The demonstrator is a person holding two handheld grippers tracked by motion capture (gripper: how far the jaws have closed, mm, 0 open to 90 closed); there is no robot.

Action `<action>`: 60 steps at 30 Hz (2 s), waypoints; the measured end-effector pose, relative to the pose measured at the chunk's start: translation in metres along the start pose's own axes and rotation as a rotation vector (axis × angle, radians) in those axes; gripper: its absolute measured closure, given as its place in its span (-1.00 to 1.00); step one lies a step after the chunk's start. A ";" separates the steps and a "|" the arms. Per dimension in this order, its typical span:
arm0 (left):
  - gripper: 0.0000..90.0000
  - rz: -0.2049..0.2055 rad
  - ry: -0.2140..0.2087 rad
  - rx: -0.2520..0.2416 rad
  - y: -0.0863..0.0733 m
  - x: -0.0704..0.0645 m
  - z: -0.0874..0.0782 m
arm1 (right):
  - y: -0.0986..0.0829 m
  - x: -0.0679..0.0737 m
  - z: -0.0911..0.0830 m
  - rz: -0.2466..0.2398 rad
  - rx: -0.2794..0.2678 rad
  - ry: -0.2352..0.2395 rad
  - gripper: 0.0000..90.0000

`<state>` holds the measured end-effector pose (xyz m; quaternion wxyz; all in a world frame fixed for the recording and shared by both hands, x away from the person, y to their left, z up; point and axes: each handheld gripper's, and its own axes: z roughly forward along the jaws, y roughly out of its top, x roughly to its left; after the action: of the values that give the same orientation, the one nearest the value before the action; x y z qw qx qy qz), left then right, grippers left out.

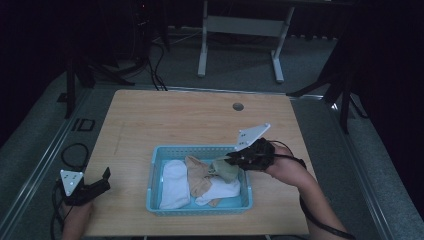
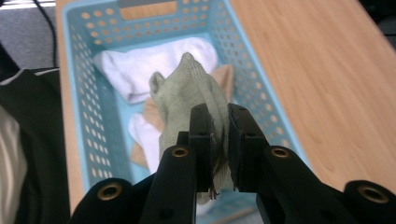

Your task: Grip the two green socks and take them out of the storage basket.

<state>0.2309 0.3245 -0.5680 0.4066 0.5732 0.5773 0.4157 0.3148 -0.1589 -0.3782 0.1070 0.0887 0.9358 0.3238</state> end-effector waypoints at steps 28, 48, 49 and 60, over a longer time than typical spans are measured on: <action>-0.99 0.002 0.006 0.006 0.000 0.000 0.000 | -0.112 -0.028 -0.050 0.273 -0.010 -0.162 0.79; -0.99 0.004 0.008 0.003 0.000 -0.001 0.000 | -0.185 -0.010 -0.013 0.417 0.056 -0.070 0.79; -0.99 0.004 0.008 0.003 0.000 -0.001 0.000 | -0.187 -0.010 -0.011 0.421 0.058 -0.067 0.79; -0.99 0.001 0.006 0.006 0.000 0.000 0.000 | -0.208 -0.018 0.012 0.460 0.132 -0.065 0.74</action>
<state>0.2310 0.3241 -0.5679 0.4031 0.5735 0.5793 0.4160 0.3148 -0.3172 -0.5147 0.0546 0.3166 0.9062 0.2749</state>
